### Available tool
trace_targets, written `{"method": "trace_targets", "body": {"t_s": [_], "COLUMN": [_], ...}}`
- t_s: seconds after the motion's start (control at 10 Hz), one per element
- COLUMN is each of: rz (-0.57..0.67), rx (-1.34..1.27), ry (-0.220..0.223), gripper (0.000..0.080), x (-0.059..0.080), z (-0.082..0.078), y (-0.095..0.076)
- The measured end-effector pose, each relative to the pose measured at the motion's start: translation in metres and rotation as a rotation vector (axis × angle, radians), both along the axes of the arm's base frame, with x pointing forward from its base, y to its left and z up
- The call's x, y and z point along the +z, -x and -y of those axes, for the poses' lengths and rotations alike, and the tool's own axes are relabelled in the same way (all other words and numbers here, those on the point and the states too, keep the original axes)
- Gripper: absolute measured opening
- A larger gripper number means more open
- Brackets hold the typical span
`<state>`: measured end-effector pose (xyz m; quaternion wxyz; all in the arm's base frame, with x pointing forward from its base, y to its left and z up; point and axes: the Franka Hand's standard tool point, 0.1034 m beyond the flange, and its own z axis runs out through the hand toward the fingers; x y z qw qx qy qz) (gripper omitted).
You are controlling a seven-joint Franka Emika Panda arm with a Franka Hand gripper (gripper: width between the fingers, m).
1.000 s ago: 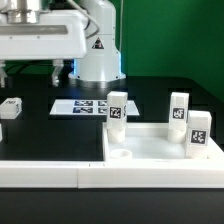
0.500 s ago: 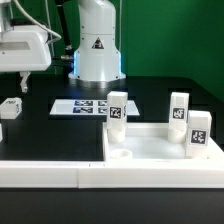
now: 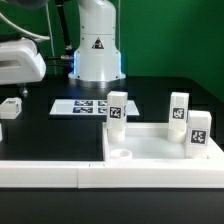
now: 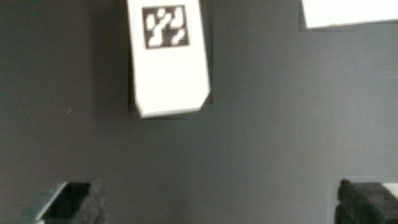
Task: Assemble square table
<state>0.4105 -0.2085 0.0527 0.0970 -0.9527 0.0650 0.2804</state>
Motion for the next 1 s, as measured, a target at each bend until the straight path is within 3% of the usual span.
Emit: {"method": "trace_targets", "body": {"t_s": [0.2,0.4,0.6,0.9,1.0], "rz": [-0.114,-0.155,-0.274,-0.326,-0.323], "rx": [0.008,0.029,0.049,0.016,0.018], "ry": [-0.041,-0.055,-0.042,-0.039,-0.039], "gripper": [0.0649,0.0649,0.0649,0.0649,0.0649], "x": [-0.004,-0.008,-0.023,-0.034,-0.033], "z": [-0.004,-0.001,0.022,0.015,0.016], "y": [-0.001,0.004,0.04,0.06,0.058]}}
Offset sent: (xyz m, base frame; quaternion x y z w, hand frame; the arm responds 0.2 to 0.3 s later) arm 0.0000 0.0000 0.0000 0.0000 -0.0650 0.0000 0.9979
